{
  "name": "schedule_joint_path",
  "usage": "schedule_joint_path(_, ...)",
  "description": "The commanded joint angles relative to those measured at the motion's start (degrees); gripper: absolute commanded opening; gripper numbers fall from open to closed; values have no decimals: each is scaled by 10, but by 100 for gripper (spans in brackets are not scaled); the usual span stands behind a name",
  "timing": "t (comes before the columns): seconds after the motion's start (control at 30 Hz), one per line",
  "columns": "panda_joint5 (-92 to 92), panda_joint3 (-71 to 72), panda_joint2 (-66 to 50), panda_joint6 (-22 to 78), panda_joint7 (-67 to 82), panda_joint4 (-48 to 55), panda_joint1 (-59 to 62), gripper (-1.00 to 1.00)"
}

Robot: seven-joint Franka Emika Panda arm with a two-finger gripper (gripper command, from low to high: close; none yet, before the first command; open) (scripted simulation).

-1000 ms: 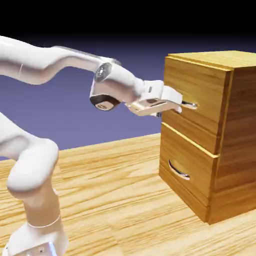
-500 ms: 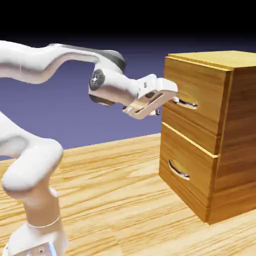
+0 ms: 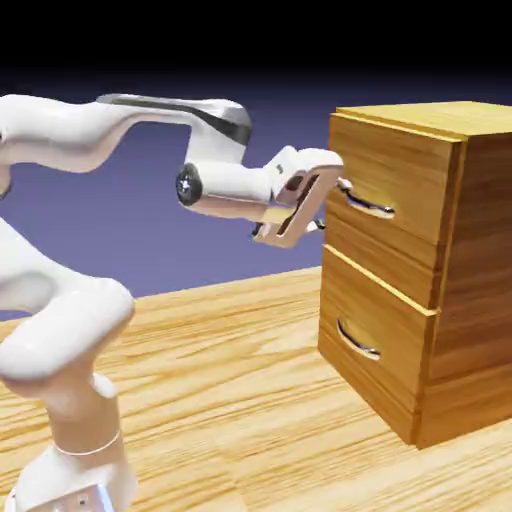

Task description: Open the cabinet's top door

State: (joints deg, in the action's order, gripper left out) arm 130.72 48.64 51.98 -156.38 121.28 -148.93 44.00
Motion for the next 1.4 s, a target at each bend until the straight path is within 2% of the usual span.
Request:
schedule_joint_path(0.0, 20, 7, 3, 3, 25, 2, 7, 0)
schedule_joint_path(0.53, 336, 125, 50, 45, 421, 31, 115, 0)
schedule_joint_path(0.73, 353, 190, 9, 56, 435, 112, 217, 0)
schedule_joint_path(0.77, 353, 190, 9, 56, 435, 112, 217, -100)
schedule_joint_path(1.1, 321, 75, 85, 24, 415, -28, 30, -100)
schedule_joint_path(1.37, 273, -5, 181, -50, 379, -132, -136, -100)
